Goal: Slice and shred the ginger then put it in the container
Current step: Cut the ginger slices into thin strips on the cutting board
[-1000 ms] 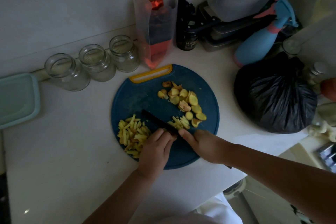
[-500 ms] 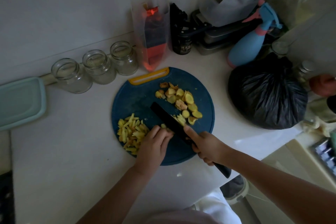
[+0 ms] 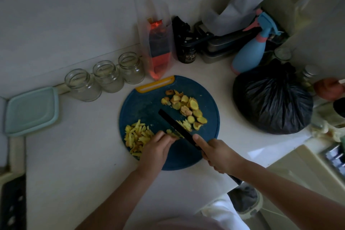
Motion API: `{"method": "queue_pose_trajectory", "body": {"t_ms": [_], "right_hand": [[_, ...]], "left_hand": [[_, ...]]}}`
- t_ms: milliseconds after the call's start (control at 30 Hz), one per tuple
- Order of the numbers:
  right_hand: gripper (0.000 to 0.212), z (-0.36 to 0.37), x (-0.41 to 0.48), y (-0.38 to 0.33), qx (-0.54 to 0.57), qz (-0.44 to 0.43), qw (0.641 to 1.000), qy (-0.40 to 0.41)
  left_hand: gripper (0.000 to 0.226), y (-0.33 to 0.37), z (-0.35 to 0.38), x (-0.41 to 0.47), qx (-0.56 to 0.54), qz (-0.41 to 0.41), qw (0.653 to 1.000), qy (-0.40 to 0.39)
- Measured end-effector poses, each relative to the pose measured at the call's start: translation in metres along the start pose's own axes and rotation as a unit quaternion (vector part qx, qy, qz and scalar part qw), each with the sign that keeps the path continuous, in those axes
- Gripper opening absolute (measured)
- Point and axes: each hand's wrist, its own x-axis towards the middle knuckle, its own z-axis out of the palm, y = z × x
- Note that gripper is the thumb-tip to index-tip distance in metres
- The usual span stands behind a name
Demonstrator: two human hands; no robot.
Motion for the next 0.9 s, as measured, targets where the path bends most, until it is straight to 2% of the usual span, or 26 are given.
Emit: {"method": "queue_pose_trajectory", "body": {"t_ms": [467, 667, 900], "right_hand": [[0.07, 0.015, 0.0, 0.018, -0.041, -0.069, 0.997, -0.002], [0.072, 0.015, 0.001, 0.018, -0.073, -0.083, 0.994, 0.005], [0.067, 0.02, -0.002, 0.011, -0.116, -0.076, 0.99, 0.02]], "left_hand": [[0.011, 0.003, -0.002, 0.001, 0.005, 0.008, 1.0, -0.007], [0.03, -0.007, -0.005, 0.004, 0.039, 0.065, 0.996, -0.04], [0.019, -0.005, -0.006, 0.008, 0.074, 0.084, 0.993, -0.046]]}}
